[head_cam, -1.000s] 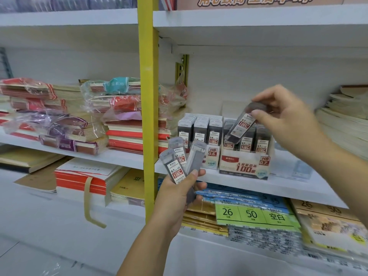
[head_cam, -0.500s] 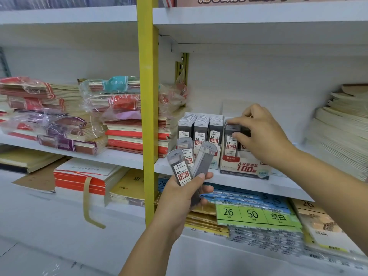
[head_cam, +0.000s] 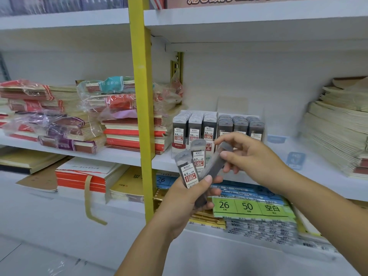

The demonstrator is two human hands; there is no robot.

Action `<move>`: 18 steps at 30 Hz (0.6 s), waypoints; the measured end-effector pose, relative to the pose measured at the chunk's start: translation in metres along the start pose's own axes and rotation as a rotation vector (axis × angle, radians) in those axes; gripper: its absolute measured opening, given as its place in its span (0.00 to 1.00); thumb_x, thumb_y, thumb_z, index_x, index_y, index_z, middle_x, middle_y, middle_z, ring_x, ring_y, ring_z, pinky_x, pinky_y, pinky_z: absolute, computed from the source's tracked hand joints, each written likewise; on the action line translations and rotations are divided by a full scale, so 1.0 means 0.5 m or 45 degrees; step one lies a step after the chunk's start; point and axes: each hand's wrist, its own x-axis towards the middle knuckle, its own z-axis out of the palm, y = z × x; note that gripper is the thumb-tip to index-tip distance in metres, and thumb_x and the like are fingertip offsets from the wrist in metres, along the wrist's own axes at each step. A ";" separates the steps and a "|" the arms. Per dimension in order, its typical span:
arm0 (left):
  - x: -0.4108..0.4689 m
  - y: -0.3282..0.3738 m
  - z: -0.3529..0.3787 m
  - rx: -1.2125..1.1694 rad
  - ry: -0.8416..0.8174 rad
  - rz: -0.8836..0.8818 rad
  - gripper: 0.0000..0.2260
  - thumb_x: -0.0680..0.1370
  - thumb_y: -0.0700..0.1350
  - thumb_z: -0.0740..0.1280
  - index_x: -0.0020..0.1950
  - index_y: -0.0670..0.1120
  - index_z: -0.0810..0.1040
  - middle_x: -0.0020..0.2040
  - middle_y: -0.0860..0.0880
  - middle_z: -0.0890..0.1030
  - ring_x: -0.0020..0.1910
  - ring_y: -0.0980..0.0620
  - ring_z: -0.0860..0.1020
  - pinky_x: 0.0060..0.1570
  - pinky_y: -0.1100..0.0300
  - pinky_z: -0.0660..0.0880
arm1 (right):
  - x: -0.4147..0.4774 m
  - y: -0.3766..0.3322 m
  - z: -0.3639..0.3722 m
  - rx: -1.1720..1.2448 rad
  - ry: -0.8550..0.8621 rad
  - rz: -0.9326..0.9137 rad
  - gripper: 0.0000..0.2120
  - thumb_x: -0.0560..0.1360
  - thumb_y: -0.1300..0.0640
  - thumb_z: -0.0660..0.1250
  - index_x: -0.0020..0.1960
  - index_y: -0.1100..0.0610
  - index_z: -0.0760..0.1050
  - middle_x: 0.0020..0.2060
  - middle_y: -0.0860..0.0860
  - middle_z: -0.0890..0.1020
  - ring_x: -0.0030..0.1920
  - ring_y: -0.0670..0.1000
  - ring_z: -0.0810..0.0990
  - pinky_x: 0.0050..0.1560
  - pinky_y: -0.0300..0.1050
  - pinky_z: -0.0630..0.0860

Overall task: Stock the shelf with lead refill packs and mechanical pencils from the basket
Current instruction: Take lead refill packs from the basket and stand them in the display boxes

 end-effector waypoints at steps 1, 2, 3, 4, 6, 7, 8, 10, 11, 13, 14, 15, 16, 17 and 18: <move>-0.001 0.001 -0.001 -0.005 -0.013 -0.005 0.17 0.76 0.51 0.69 0.65 0.53 0.77 0.58 0.49 0.85 0.52 0.52 0.85 0.42 0.62 0.80 | -0.002 0.000 -0.009 0.036 -0.001 0.003 0.14 0.78 0.64 0.65 0.51 0.44 0.78 0.40 0.44 0.82 0.36 0.50 0.81 0.37 0.40 0.76; 0.000 0.001 -0.003 -0.009 -0.019 -0.011 0.18 0.75 0.52 0.70 0.65 0.53 0.77 0.59 0.50 0.85 0.53 0.51 0.85 0.43 0.61 0.80 | -0.003 0.001 -0.017 0.069 -0.004 0.007 0.11 0.79 0.62 0.65 0.50 0.44 0.77 0.40 0.44 0.82 0.37 0.48 0.80 0.38 0.38 0.76; 0.001 0.001 -0.004 -0.011 -0.021 -0.019 0.19 0.75 0.52 0.70 0.65 0.52 0.76 0.60 0.50 0.85 0.54 0.50 0.85 0.43 0.60 0.80 | -0.004 0.002 -0.024 0.080 -0.005 0.006 0.08 0.79 0.58 0.64 0.50 0.45 0.76 0.40 0.45 0.82 0.38 0.46 0.80 0.39 0.36 0.76; 0.002 0.001 -0.005 -0.013 -0.021 -0.027 0.18 0.75 0.52 0.70 0.64 0.51 0.76 0.60 0.51 0.84 0.54 0.50 0.84 0.43 0.60 0.80 | -0.006 0.003 -0.029 0.069 -0.004 0.003 0.04 0.79 0.55 0.64 0.50 0.47 0.76 0.40 0.45 0.82 0.38 0.45 0.80 0.39 0.35 0.76; 0.006 -0.003 -0.005 -0.024 -0.015 -0.048 0.14 0.77 0.50 0.69 0.62 0.51 0.77 0.60 0.50 0.85 0.52 0.50 0.84 0.43 0.59 0.79 | -0.009 0.005 -0.033 0.034 0.003 0.012 0.04 0.80 0.55 0.62 0.49 0.48 0.75 0.41 0.44 0.82 0.39 0.43 0.80 0.40 0.34 0.76; 0.008 -0.006 -0.005 -0.042 -0.003 -0.059 0.11 0.79 0.48 0.69 0.60 0.51 0.79 0.58 0.49 0.85 0.51 0.50 0.84 0.42 0.59 0.79 | -0.010 0.006 -0.033 0.021 0.004 0.033 0.07 0.80 0.57 0.62 0.49 0.47 0.76 0.43 0.43 0.83 0.41 0.42 0.81 0.41 0.35 0.76; 0.008 -0.009 -0.005 -0.066 0.009 -0.075 0.08 0.79 0.46 0.69 0.57 0.51 0.81 0.55 0.48 0.86 0.48 0.50 0.84 0.41 0.59 0.79 | -0.011 0.006 -0.034 0.009 0.014 0.060 0.11 0.80 0.59 0.60 0.48 0.45 0.76 0.46 0.41 0.83 0.45 0.41 0.81 0.44 0.36 0.76; 0.010 -0.013 -0.005 -0.100 0.026 -0.099 0.07 0.79 0.42 0.70 0.54 0.52 0.84 0.47 0.45 0.86 0.45 0.50 0.83 0.39 0.59 0.78 | -0.014 0.009 -0.038 -0.003 0.047 0.092 0.17 0.80 0.62 0.58 0.47 0.41 0.77 0.50 0.38 0.83 0.52 0.39 0.80 0.51 0.39 0.75; 0.012 -0.015 -0.004 -0.103 0.027 -0.098 0.09 0.78 0.40 0.71 0.56 0.51 0.83 0.45 0.44 0.86 0.44 0.50 0.83 0.39 0.59 0.78 | -0.015 0.009 -0.040 -0.004 0.051 0.091 0.18 0.79 0.62 0.57 0.47 0.39 0.77 0.52 0.38 0.82 0.54 0.39 0.79 0.53 0.40 0.74; 0.013 -0.018 -0.005 -0.082 0.035 -0.081 0.12 0.78 0.37 0.70 0.60 0.48 0.79 0.45 0.43 0.86 0.42 0.50 0.83 0.39 0.59 0.78 | -0.018 0.010 -0.041 0.018 0.033 0.062 0.18 0.80 0.63 0.58 0.51 0.39 0.76 0.54 0.38 0.82 0.55 0.39 0.79 0.51 0.37 0.76; 0.014 -0.018 -0.004 -0.069 0.047 -0.073 0.13 0.78 0.36 0.70 0.61 0.48 0.78 0.44 0.42 0.86 0.42 0.50 0.83 0.38 0.60 0.78 | -0.019 0.013 -0.041 0.064 0.028 0.049 0.18 0.80 0.63 0.60 0.54 0.40 0.75 0.55 0.39 0.82 0.55 0.39 0.79 0.48 0.36 0.77; 0.014 -0.019 -0.003 -0.065 0.064 -0.067 0.14 0.78 0.36 0.70 0.60 0.48 0.77 0.44 0.42 0.86 0.41 0.50 0.83 0.37 0.60 0.78 | -0.020 0.017 -0.040 0.125 0.037 0.054 0.17 0.80 0.64 0.61 0.58 0.42 0.74 0.55 0.40 0.82 0.55 0.40 0.80 0.45 0.35 0.77; 0.014 -0.018 -0.001 -0.070 0.081 -0.062 0.14 0.78 0.35 0.70 0.60 0.48 0.77 0.43 0.42 0.86 0.40 0.50 0.83 0.36 0.61 0.78 | -0.020 0.021 -0.040 0.184 0.059 0.067 0.17 0.79 0.64 0.62 0.60 0.44 0.73 0.55 0.41 0.83 0.54 0.41 0.81 0.43 0.34 0.78; 0.015 -0.018 0.000 -0.079 0.093 -0.058 0.14 0.78 0.35 0.70 0.60 0.48 0.77 0.43 0.42 0.86 0.39 0.50 0.83 0.35 0.61 0.78 | -0.020 0.026 -0.039 0.225 0.092 0.082 0.16 0.79 0.63 0.64 0.61 0.45 0.73 0.54 0.41 0.83 0.53 0.42 0.82 0.44 0.34 0.78; 0.015 -0.017 0.001 -0.086 0.101 -0.056 0.13 0.77 0.34 0.70 0.59 0.47 0.77 0.43 0.43 0.86 0.39 0.51 0.83 0.35 0.61 0.78 | -0.020 0.030 -0.038 0.257 0.128 0.099 0.16 0.78 0.63 0.65 0.60 0.46 0.73 0.53 0.43 0.84 0.53 0.44 0.83 0.45 0.36 0.79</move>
